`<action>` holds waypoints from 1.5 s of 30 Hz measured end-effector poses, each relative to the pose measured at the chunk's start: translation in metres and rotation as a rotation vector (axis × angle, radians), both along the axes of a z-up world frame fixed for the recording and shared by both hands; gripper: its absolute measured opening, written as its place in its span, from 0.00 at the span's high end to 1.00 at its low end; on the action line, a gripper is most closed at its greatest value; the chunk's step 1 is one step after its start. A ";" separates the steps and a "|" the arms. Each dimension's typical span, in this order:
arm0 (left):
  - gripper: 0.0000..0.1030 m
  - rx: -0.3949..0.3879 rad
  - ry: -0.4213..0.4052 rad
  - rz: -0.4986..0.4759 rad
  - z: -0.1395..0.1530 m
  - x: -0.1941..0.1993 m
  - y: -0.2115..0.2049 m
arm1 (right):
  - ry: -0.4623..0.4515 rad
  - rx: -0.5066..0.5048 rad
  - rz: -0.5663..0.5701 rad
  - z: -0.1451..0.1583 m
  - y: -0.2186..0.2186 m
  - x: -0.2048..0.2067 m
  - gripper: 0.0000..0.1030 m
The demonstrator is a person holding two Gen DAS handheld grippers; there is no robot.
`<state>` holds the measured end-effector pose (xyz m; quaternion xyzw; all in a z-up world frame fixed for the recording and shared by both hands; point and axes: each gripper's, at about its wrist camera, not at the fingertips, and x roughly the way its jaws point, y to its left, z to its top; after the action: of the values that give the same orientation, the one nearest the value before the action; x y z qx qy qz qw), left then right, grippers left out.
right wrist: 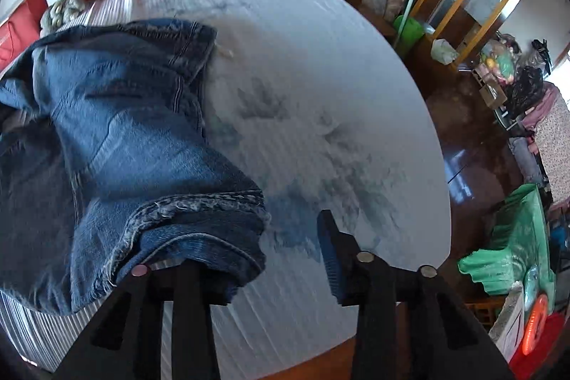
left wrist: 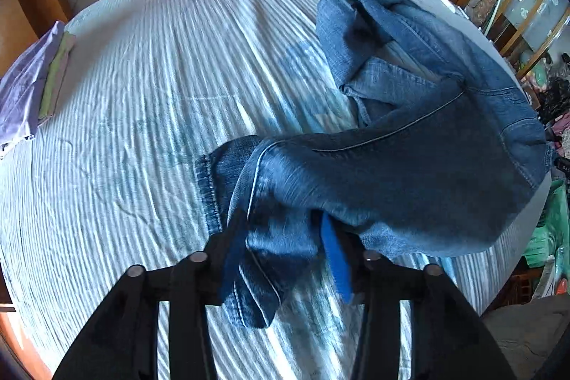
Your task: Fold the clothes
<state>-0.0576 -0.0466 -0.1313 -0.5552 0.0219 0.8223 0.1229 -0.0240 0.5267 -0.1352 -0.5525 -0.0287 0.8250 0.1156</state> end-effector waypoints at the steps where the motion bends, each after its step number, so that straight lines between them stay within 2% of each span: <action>1: 0.46 0.016 0.018 0.004 0.009 0.006 -0.006 | -0.004 -0.002 0.026 0.004 -0.001 0.003 0.59; 2: 0.43 0.026 0.037 0.019 0.020 0.012 -0.014 | -0.004 -0.004 0.049 0.009 -0.002 0.006 0.57; 5: 0.39 -0.019 0.086 0.096 0.034 0.019 -0.039 | 0.002 -0.006 0.112 0.025 -0.004 0.016 0.52; 7: 0.39 -0.040 0.088 0.160 0.029 0.019 -0.055 | 0.005 0.006 0.154 0.034 -0.006 0.022 0.51; 11: 0.39 0.021 0.059 0.166 0.003 0.027 -0.058 | -0.002 0.056 0.191 0.041 -0.002 0.023 0.44; 15: 0.39 0.030 0.007 0.116 -0.024 0.029 -0.031 | -0.022 0.079 0.152 0.030 0.003 0.010 0.41; 16: 0.40 0.006 -0.016 0.118 -0.031 0.027 -0.027 | -0.038 0.078 0.159 0.028 0.003 0.005 0.40; 19: 0.87 -0.043 -0.073 0.148 -0.041 0.023 -0.028 | -0.129 0.033 0.265 0.023 -0.007 0.013 0.40; 22: 0.84 -0.061 -0.019 0.200 -0.011 0.032 -0.045 | -0.174 -0.061 0.340 0.036 -0.005 0.029 0.40; 24: 0.73 -0.076 0.027 0.223 0.014 0.035 -0.054 | -0.183 -0.119 0.378 0.052 -0.003 0.041 0.38; 25: 0.61 -0.080 0.052 0.230 0.028 0.036 -0.058 | -0.172 -0.117 0.388 0.062 -0.001 0.044 0.33; 26: 0.53 -0.069 0.081 0.227 0.040 0.032 -0.056 | -0.162 -0.114 0.398 0.073 0.001 0.047 0.30; 29: 0.49 -0.037 0.167 0.215 0.078 0.019 -0.052 | -0.041 -0.098 0.387 0.103 0.003 0.047 0.30; 32: 0.42 -0.008 0.216 0.142 0.088 -0.018 -0.027 | 0.069 -0.062 0.355 0.114 -0.006 0.028 0.28; 35: 0.42 0.014 0.205 0.063 0.068 -0.073 0.000 | 0.117 -0.017 0.317 0.105 -0.024 -0.016 0.28; 39: 0.42 0.036 0.172 -0.005 0.028 -0.134 0.033 | 0.137 -0.033 0.265 0.086 -0.041 -0.077 0.28; 45: 0.42 0.031 0.116 -0.076 -0.022 -0.182 0.072 | 0.102 -0.030 0.227 0.065 -0.051 -0.149 0.28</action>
<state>-0.2399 0.0251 -0.1530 -0.5033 0.0374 0.8481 0.1611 -0.1726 0.4761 -0.0705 -0.5046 -0.0729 0.8602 0.0144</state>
